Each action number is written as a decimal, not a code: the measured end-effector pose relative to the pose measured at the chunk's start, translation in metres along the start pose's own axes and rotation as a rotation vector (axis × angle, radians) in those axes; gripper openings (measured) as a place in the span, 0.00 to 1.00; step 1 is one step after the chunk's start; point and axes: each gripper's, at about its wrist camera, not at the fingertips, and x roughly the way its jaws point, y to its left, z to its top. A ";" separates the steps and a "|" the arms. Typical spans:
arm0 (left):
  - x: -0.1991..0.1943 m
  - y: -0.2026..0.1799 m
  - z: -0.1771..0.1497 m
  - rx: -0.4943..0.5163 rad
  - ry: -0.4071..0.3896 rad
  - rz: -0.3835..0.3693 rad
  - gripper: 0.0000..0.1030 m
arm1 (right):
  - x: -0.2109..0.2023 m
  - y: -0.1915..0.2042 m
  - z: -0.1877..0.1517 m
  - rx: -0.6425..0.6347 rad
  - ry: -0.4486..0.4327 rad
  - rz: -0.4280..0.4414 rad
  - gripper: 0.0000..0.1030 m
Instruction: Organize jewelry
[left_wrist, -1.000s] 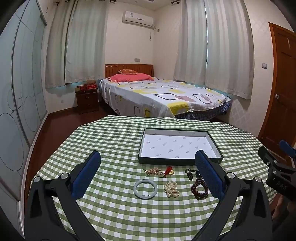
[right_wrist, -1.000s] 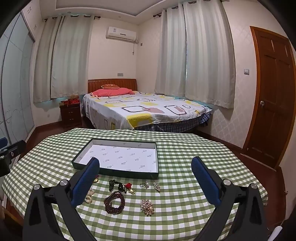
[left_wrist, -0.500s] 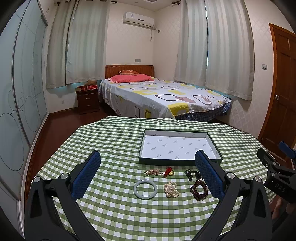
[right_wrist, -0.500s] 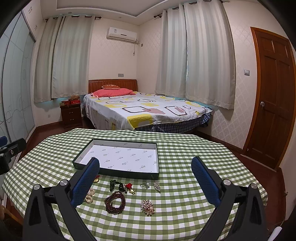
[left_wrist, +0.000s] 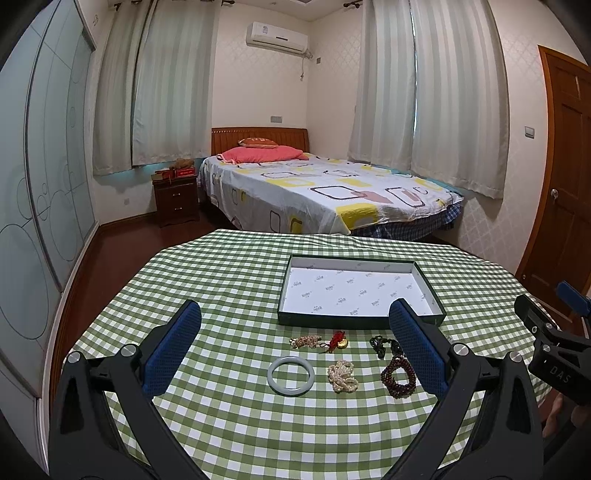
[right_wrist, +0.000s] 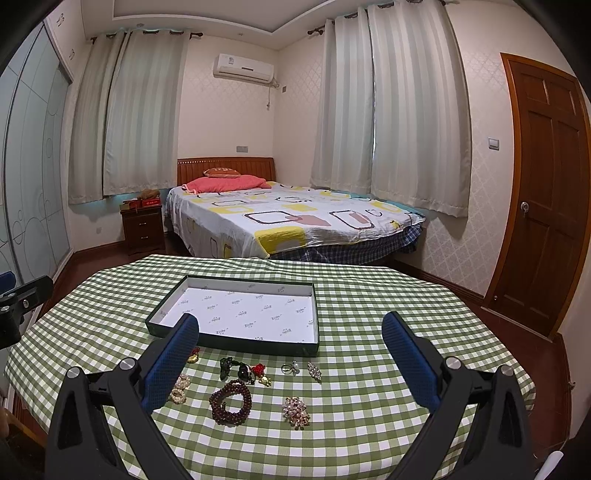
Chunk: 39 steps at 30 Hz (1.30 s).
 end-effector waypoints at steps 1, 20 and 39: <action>0.000 -0.001 -0.001 -0.001 0.001 0.001 0.96 | 0.001 0.000 -0.001 0.000 0.000 0.000 0.94; 0.003 -0.003 -0.008 -0.002 0.011 0.011 0.96 | 0.001 0.001 -0.003 0.000 0.001 0.001 0.94; 0.004 -0.005 -0.009 0.000 0.013 0.006 0.96 | 0.001 0.001 -0.004 0.001 0.003 0.003 0.94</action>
